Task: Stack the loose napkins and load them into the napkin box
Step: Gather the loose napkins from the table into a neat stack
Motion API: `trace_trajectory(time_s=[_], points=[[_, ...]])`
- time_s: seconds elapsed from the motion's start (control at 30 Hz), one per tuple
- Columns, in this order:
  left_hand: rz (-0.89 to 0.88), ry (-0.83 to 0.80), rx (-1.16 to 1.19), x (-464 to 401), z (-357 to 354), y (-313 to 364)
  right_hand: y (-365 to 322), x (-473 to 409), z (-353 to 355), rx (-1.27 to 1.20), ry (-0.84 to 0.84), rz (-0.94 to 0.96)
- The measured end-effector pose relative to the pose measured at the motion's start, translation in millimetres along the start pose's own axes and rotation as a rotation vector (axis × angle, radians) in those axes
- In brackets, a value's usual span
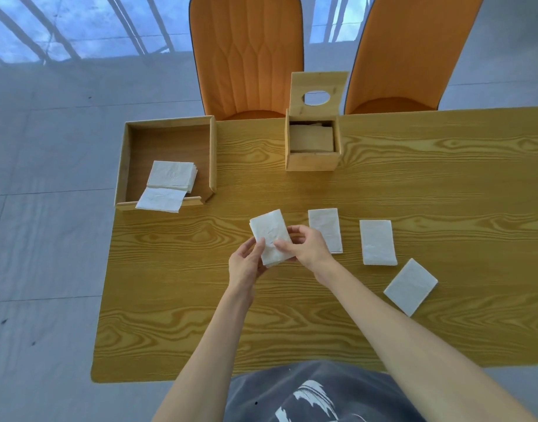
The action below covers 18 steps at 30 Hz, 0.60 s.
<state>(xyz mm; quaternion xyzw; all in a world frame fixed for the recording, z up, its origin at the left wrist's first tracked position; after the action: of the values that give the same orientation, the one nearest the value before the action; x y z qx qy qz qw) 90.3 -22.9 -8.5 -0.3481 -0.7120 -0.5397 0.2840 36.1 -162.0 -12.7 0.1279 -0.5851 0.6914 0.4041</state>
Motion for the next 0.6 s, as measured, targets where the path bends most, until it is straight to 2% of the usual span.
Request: trace_trajectory(time_s=[0.13,0.3,0.37,0.6], points=[[0.03,-0.013,-0.031,4,-12,-10,14,8,15,0.037,0.038,-0.023],[0.03,0.014,-0.05,5,-20,-19,20,9,43,0.4,0.443,-0.094],[0.031,0.024,-0.053,4,-22,-21,21,8,51,0.499,0.54,-0.126],[0.028,0.019,-0.044,0,-24,-23,24,-3,57,0.629,0.541,-0.255]])
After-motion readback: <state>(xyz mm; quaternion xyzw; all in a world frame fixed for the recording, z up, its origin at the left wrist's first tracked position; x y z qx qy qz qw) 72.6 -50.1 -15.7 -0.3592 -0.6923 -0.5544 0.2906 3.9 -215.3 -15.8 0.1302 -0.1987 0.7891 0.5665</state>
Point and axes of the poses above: each hand's wrist, its own x-axis away from the middle knuckle, its own z-axis out of the back of the hand, y = z × x, the point moved 1 cm from there along -x, towards the middle knuckle, and after that the axes turned 14 degrees about x, right-handed, at the moved point
